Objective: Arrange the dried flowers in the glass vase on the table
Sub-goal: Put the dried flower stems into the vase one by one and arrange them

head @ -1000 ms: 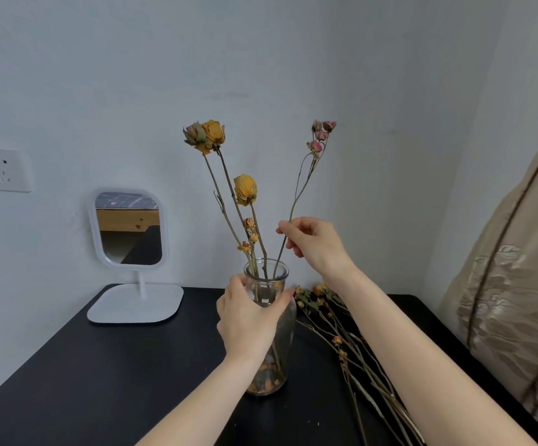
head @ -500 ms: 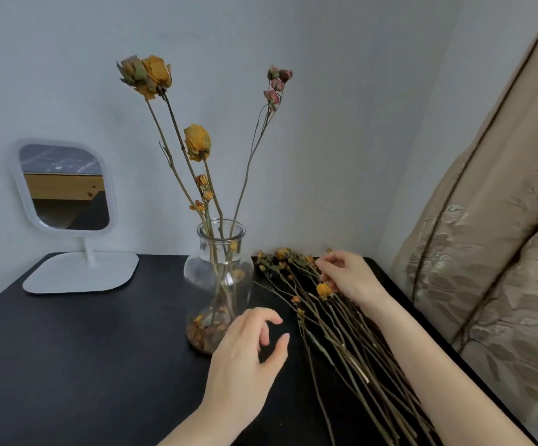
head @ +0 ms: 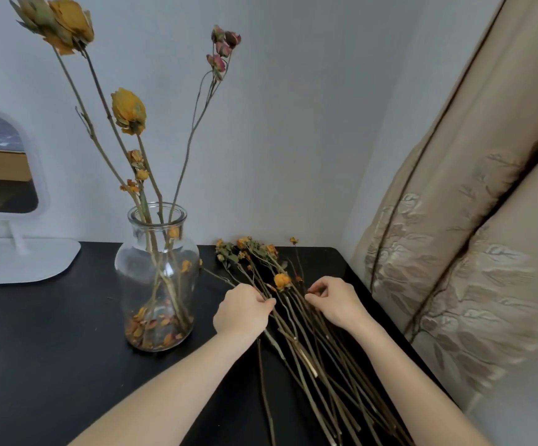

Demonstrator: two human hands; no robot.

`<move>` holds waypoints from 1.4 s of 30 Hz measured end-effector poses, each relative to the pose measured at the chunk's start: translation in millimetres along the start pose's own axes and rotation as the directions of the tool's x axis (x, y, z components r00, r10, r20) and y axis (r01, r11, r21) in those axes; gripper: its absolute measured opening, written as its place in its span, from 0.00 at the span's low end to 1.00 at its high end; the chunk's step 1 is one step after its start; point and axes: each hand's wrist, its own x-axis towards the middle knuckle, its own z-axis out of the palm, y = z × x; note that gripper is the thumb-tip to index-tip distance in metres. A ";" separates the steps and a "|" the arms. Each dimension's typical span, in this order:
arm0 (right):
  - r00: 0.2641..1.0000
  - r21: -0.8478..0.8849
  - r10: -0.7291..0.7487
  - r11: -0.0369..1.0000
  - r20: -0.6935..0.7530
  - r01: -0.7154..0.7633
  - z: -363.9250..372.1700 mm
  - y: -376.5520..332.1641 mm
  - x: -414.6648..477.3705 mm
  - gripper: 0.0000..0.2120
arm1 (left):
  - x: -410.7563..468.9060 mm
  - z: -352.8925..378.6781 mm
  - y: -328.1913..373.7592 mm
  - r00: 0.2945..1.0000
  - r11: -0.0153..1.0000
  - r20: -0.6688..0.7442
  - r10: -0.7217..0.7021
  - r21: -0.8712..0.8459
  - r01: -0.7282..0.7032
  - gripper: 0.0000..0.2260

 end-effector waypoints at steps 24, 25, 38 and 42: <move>0.991 -0.079 0.121 0.990 0.058 -0.116 9.2 0.6 12.2 0.10 | 16.1 16.2 19.8 0.977 0.944 0.052 -0.207 -0.250 0.213 0.11; 0.991 -0.072 0.121 0.991 0.058 -0.117 9.2 0.7 12.5 0.09 | 15.6 15.2 20.4 0.977 0.935 0.045 -0.209 -0.284 0.213 0.11; 0.992 0.018 0.124 0.992 0.033 -0.124 -0.7 6.3 14.7 0.08 | 13.3 -1.8 32.5 0.990 0.868 0.029 -0.139 -0.477 0.136 0.13; 0.997 0.160 0.077 0.984 -0.003 -0.076 -10.6 1.3 12.5 0.11 | 11.9 -8.5 32.0 0.995 0.881 0.012 -0.099 -0.463 0.093 0.14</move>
